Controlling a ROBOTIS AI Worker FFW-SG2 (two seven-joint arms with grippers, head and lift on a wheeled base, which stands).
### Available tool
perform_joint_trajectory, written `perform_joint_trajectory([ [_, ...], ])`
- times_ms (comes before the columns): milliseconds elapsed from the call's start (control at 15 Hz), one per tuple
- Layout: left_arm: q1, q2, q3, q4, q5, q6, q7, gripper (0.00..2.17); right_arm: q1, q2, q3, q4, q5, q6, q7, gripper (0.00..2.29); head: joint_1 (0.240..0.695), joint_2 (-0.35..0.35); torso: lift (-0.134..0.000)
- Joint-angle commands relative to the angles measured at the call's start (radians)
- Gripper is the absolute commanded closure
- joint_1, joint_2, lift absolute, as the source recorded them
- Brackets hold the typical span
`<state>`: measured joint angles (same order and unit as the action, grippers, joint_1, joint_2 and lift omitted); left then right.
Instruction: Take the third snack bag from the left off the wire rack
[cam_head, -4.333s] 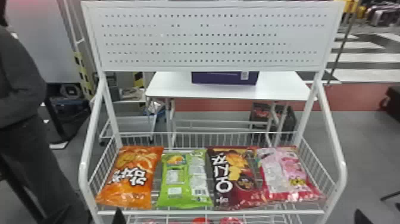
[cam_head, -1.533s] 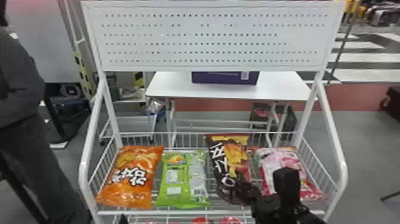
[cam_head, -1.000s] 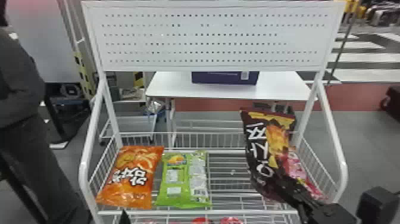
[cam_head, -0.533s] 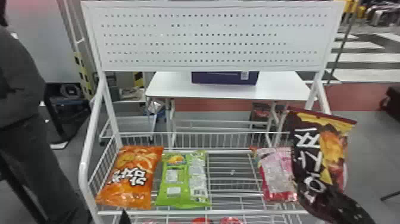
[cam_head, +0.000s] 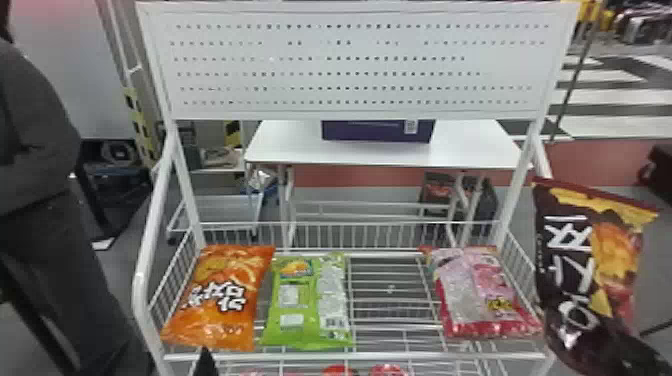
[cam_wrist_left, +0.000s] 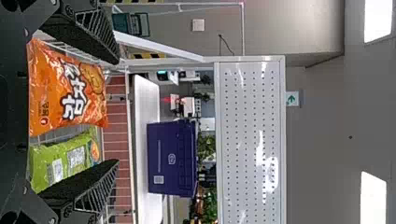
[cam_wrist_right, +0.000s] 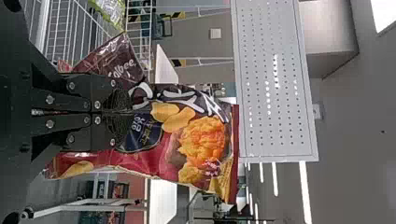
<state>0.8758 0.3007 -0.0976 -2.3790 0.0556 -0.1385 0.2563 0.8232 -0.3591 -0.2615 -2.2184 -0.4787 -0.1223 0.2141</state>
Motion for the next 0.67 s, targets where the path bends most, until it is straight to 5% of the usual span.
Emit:
perform_joint_trajectory([
  [0,0.003,0.000,0.006,-0.011,0.004,0.021,0.000,0.14,0.002,0.003,-0.001,-0.009,-0.003,0.005,0.002,2.24,0.499,0.000,0.000],
  [600,0.009,0.001,0.007,-0.016,0.001,0.034,0.006,0.14,0.013,0.003,-0.001,-0.020,-0.003,0.005,0.019,2.24,0.499,0.000,0.000],
])
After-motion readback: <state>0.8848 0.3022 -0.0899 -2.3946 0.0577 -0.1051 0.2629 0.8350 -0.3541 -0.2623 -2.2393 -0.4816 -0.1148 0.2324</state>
